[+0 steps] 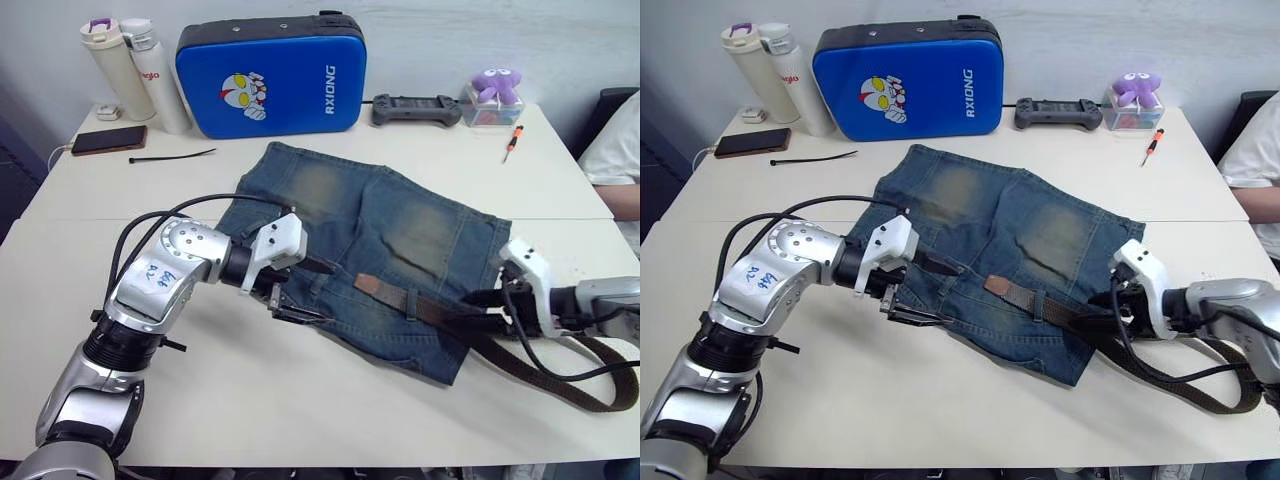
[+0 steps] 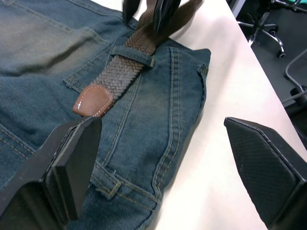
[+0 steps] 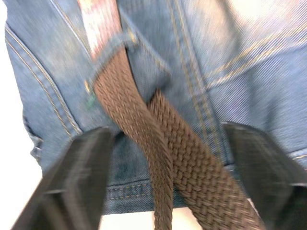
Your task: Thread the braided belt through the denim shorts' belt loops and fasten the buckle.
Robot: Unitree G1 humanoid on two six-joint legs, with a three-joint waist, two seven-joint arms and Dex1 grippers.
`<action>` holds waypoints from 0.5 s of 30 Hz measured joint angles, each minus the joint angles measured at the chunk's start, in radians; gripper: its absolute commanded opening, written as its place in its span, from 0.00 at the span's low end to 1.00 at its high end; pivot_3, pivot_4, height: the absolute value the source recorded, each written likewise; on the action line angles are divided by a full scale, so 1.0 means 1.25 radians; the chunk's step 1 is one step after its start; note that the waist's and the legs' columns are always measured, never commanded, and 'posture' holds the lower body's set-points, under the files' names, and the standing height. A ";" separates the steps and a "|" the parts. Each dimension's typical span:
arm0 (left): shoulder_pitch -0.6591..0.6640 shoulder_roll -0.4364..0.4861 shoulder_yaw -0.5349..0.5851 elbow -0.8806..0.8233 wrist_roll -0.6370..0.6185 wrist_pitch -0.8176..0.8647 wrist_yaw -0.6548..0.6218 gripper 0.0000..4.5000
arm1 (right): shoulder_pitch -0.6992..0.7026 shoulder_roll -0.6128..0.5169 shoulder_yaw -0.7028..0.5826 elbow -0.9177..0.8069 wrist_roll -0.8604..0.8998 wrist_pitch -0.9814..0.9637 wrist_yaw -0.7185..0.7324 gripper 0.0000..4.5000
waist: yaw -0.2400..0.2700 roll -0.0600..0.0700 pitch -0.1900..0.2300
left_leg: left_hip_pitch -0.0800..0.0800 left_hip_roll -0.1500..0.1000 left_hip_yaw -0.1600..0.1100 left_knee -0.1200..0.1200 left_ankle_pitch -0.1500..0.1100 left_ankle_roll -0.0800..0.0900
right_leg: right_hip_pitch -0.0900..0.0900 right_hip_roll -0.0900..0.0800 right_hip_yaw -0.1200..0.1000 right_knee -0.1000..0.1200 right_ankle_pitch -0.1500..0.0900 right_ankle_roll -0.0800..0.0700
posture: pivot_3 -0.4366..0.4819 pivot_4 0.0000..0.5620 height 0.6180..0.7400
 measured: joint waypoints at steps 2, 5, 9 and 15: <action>-0.013 0.000 -0.002 0.026 0.002 -0.011 -0.010 1.00 | 0.012 -0.009 -0.069 -0.038 0.003 -0.012 0.004 1.00 | 0.000 0.000 0.000 | 0.000 0.000 0.000 0.000 0.000 0.000 | 0.000 0.000 0.000 0.000 0.000 0.000 | 0.48 0.27 1.00; -0.029 -0.001 -0.006 0.048 0.007 -0.026 -0.023 1.00 | 0.024 -0.017 -0.134 -0.095 0.014 -0.032 0.018 1.00 | -0.001 0.000 0.000 | 0.000 0.000 0.000 0.000 0.000 0.000 | 0.000 0.000 0.000 0.000 0.000 0.000 | 0.48 0.27 1.00; -0.060 -0.002 -0.030 0.100 0.024 -0.069 -0.061 1.00 | 0.178 -0.035 -0.107 -0.303 -0.033 -0.115 0.034 1.00 | -0.001 0.000 0.000 | 0.000 0.000 0.000 0.000 0.000 0.000 | 0.000 0.000 0.000 0.000 0.000 0.000 | 0.48 0.27 1.00; -0.074 -0.001 -0.040 0.158 0.048 -0.116 -0.096 1.00 | 0.251 0.009 0.042 -0.406 -0.140 -0.192 -0.056 1.00 | -0.002 0.000 0.000 | 0.000 0.000 0.000 0.000 0.000 0.000 | 0.000 0.000 0.000 0.000 0.000 0.000 | 0.48 0.27 1.00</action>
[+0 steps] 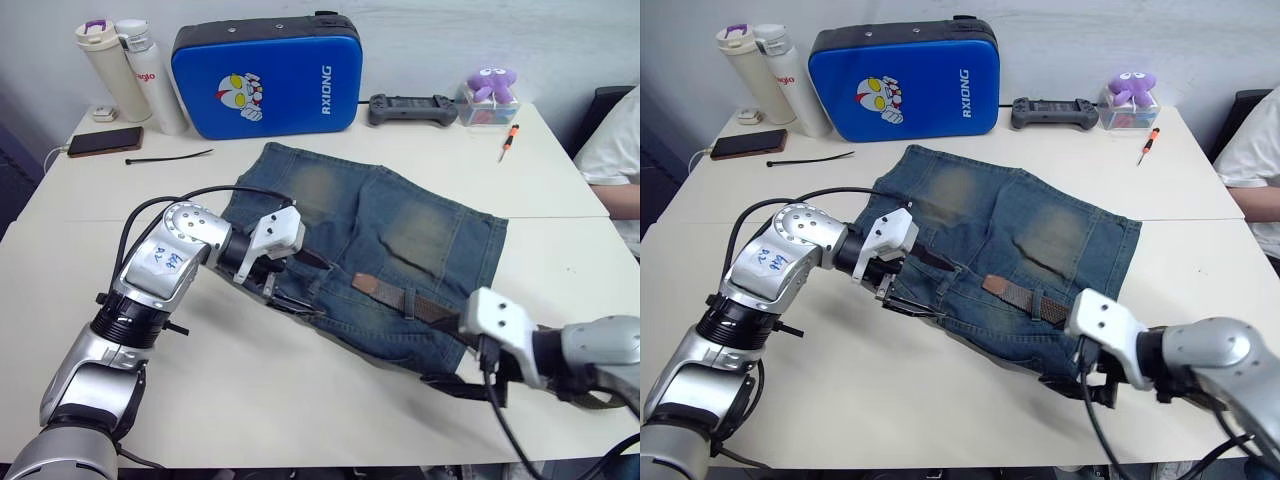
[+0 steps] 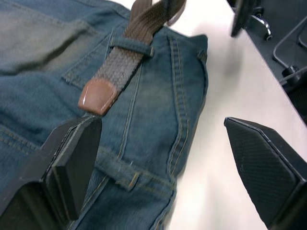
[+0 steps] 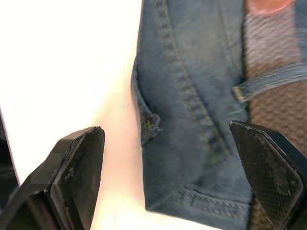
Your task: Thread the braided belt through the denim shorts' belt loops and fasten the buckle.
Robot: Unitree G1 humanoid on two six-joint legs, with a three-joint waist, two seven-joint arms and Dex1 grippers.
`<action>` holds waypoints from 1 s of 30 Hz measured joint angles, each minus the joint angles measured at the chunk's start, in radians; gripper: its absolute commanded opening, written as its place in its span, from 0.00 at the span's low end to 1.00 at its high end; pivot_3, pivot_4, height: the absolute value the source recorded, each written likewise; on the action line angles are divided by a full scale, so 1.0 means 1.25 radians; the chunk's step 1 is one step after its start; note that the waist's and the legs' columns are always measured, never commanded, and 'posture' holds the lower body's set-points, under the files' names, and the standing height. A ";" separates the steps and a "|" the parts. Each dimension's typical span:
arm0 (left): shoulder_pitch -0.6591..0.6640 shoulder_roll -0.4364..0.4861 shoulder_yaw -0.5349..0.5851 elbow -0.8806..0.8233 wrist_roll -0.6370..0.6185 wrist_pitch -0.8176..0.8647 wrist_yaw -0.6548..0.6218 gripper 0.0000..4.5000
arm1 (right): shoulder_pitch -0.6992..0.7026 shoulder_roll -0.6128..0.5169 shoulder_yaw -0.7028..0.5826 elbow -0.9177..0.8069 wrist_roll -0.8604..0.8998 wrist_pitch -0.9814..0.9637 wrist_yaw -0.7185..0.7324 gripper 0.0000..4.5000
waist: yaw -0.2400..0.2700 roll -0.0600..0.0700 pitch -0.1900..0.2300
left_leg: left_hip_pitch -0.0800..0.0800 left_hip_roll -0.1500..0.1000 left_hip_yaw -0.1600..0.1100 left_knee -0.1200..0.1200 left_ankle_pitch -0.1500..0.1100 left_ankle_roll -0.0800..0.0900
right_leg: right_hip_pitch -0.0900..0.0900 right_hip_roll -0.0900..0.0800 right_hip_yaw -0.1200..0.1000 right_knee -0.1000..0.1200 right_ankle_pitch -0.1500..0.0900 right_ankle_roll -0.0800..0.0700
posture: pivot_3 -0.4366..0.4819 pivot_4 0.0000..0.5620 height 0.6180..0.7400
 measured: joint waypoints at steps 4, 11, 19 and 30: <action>0.002 0.011 0.001 0.005 0.006 -0.005 -0.007 1.00 | 0.014 0.018 0.127 0.023 -0.111 -0.052 -0.051 1.00 | 0.000 0.000 0.000 | 0.000 0.000 0.000 0.000 0.000 0.000 | 0.000 0.000 0.000 0.000 0.000 0.000 | 0.48 0.27 1.00; 0.026 0.017 0.009 -0.019 0.007 0.007 0.005 1.00 | -0.037 0.034 0.210 0.104 -0.236 -0.163 -0.064 0.38 | -0.002 0.000 0.000 | 0.001 0.000 0.000 0.000 0.000 -0.001 | 0.000 0.000 0.000 0.000 0.000 0.000 | 0.48 0.27 1.00; 0.041 0.023 0.011 -0.044 0.011 0.028 0.027 1.00 | 0.004 -0.053 0.108 0.285 -0.309 -0.365 -0.007 0.05 | 0.004 0.000 0.000 | 0.001 -0.001 0.000 0.001 0.000 0.000 | 0.002 -0.001 -0.001 -0.001 0.000 0.000 | 0.48 0.27 1.00; 0.051 -0.002 0.003 -0.054 0.012 0.029 0.032 1.00 | -0.011 -0.115 0.032 0.621 -0.371 -0.661 0.120 0.05 | 0.001 0.000 0.000 | 0.001 -0.001 0.000 0.001 0.000 0.000 | 0.001 -0.001 -0.001 0.000 0.000 0.000 | 0.48 0.27 1.00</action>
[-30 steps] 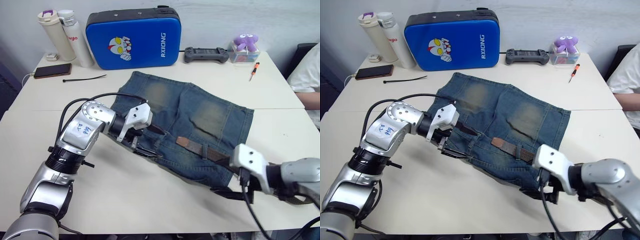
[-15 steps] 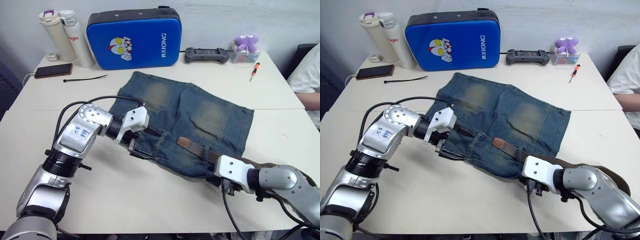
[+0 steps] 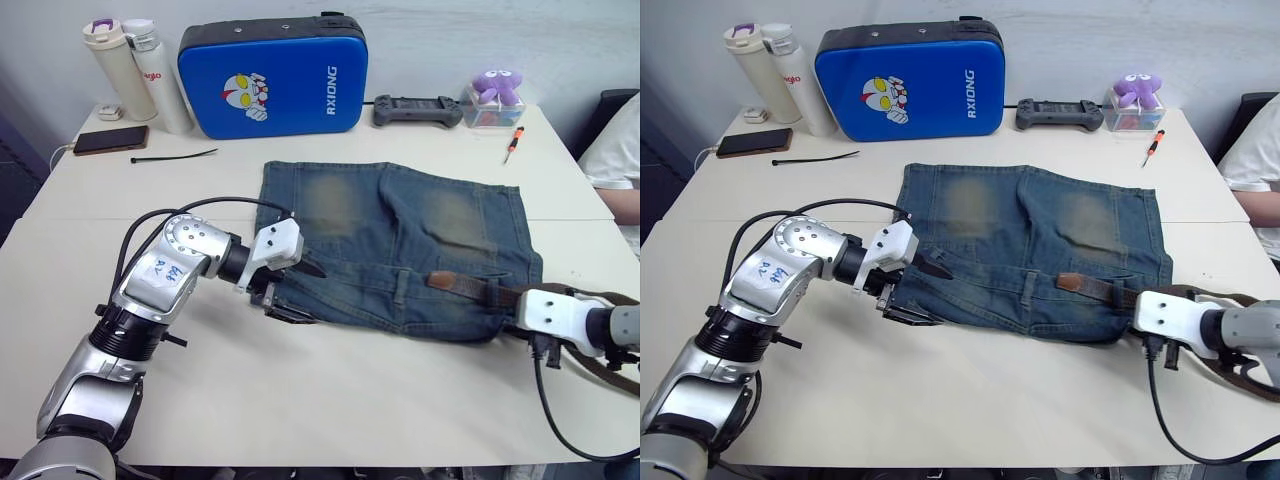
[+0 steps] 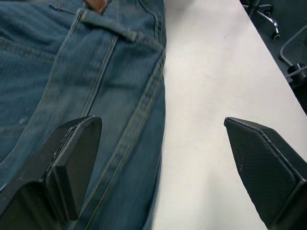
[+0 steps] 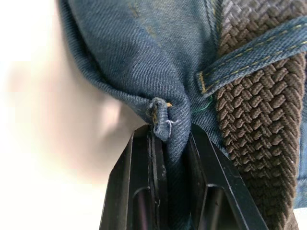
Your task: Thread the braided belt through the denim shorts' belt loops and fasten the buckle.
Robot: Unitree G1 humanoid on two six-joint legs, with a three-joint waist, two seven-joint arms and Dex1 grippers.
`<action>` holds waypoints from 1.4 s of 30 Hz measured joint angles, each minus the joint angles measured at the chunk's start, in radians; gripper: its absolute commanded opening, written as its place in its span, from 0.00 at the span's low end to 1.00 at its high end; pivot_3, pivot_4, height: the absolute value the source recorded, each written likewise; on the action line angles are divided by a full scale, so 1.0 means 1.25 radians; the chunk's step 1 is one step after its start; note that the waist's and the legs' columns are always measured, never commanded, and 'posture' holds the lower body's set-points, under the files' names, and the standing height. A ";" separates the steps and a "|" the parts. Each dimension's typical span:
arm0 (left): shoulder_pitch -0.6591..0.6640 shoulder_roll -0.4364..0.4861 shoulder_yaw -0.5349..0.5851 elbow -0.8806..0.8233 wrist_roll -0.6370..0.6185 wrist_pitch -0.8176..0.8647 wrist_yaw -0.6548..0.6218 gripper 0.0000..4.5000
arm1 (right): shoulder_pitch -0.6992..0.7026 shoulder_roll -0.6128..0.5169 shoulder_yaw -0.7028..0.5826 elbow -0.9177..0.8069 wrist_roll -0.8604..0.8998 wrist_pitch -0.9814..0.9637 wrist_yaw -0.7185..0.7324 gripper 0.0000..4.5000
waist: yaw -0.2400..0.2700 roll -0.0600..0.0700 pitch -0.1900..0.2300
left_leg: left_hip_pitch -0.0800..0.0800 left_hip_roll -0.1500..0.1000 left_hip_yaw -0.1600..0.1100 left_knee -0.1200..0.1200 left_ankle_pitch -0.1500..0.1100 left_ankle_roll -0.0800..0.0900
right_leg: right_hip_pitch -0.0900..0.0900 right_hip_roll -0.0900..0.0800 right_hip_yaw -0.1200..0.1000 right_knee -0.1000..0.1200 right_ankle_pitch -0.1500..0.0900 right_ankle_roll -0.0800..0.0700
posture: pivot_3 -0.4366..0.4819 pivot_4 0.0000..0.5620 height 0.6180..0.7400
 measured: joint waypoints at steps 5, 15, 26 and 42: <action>0.000 -0.004 -0.001 0.001 0.000 0.001 -0.001 1.00 | 0.003 0.006 -0.026 -0.015 0.015 0.022 0.028 0.44 | 0.000 0.000 0.000 | 0.000 0.000 0.000 0.000 0.000 0.000 | 0.000 0.000 0.000 0.000 0.000 0.000 | 0.48 0.27 1.00; -0.021 -0.033 0.003 0.012 -0.005 0.014 -0.002 1.00 | 0.038 0.006 -0.242 -0.213 0.148 0.285 0.114 0.98 | -0.001 0.001 0.000 | 0.000 0.000 0.000 0.000 0.000 0.000 | 0.000 0.000 0.000 0.001 0.000 0.000 | 0.48 0.27 1.00; -0.058 -0.087 0.015 0.028 -0.033 0.065 0.031 1.00 | 0.174 0.037 -0.349 -0.336 0.147 0.383 0.130 0.98 | 0.002 0.001 0.000 | 0.000 0.000 0.000 0.000 0.000 0.000 | 0.000 0.000 0.000 0.001 0.000 0.000 | 0.48 0.27 1.00; -0.282 -0.362 0.036 0.342 -0.028 0.114 0.171 1.00 | 0.226 0.190 -0.489 -0.633 0.390 0.719 0.059 0.98 | 0.017 -0.001 0.001 | -0.001 0.000 -0.001 0.001 0.000 0.000 | 0.000 0.000 0.000 0.001 0.000 0.001 | 0.48 0.27 1.00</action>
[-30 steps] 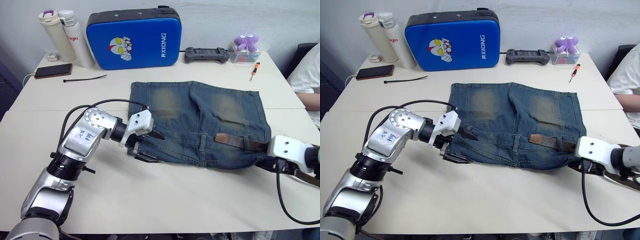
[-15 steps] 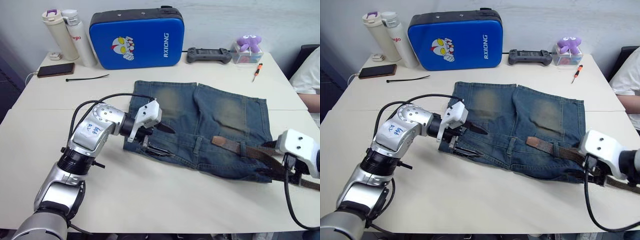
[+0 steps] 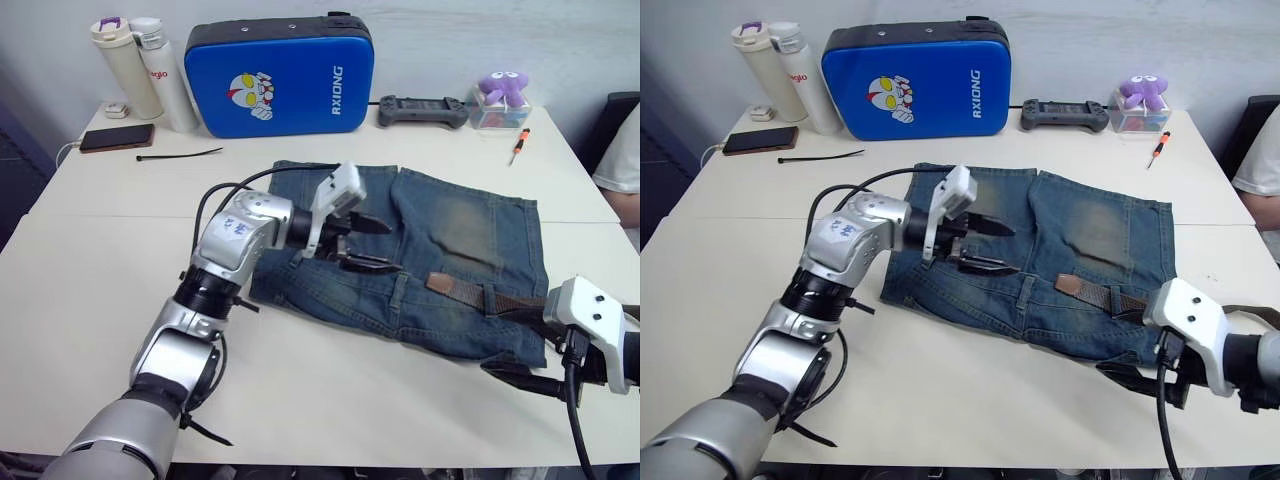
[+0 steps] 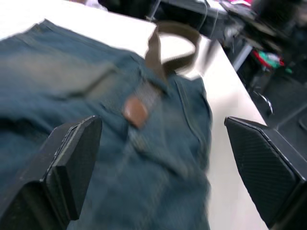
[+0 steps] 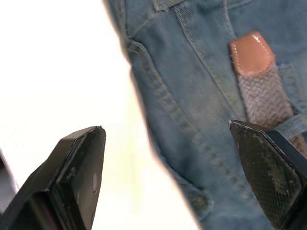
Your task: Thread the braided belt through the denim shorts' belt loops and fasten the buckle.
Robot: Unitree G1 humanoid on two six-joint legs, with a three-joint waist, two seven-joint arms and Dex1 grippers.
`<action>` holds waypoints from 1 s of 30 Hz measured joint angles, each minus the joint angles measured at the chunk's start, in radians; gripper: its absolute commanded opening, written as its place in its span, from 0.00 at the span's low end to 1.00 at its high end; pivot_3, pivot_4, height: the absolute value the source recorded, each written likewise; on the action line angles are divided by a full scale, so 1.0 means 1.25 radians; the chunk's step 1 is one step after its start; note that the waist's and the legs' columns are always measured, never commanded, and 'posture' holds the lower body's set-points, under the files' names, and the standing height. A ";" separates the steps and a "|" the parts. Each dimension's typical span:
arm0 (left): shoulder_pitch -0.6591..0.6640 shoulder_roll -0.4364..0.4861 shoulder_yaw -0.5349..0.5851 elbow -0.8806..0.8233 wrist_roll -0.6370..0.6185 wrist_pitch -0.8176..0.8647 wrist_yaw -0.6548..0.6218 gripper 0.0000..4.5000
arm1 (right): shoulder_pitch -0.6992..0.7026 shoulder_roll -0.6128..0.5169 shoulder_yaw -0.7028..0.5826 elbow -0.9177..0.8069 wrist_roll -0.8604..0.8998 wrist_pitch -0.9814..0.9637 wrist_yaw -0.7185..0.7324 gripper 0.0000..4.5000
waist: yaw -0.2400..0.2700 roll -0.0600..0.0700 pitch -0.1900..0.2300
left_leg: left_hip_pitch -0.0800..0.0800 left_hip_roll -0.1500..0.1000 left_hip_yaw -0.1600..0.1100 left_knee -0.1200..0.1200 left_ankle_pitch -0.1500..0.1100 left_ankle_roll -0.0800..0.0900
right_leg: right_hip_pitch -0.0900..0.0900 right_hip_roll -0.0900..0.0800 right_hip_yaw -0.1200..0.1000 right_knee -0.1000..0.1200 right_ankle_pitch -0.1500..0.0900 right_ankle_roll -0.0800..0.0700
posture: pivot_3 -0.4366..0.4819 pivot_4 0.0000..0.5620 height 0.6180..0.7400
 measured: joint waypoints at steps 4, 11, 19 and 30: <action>-0.098 -0.082 -0.031 0.179 0.037 -0.028 -0.007 1.00 | 0.013 0.019 -0.021 -0.043 0.018 0.048 -0.065 0.98 | 0.003 0.000 0.000 | 0.000 0.000 0.000 0.000 0.000 0.000 | 0.000 0.000 0.000 0.000 0.000 0.000 | 0.48 0.27 1.00; -0.212 -0.208 -0.061 0.552 0.147 -0.200 -0.003 1.00 | 0.019 0.070 -0.052 -0.053 0.026 0.076 -0.178 0.98 | 0.000 0.000 0.000 | 0.000 0.000 0.002 -0.001 0.000 0.000 | -0.001 0.000 0.002 0.000 0.000 0.000 | 0.48 0.27 1.00; -0.239 -0.300 -0.020 0.736 0.222 -0.317 0.094 1.00 | 0.007 0.098 -0.061 -0.056 0.093 0.091 -0.297 0.98 | 0.001 -0.001 0.000 | 0.000 0.000 0.002 -0.001 0.000 0.000 | -0.002 0.000 0.002 0.000 0.000 0.000 | 0.48 0.27 1.00; -0.240 -0.329 0.073 0.767 0.237 -0.297 0.129 0.21 | 0.039 0.067 -0.058 -0.056 0.177 0.068 -0.409 1.00 | 0.001 -0.001 0.000 | 0.000 0.000 0.002 -0.001 0.000 0.000 | -0.002 0.000 0.002 0.001 0.000 0.000 | 0.48 0.27 1.00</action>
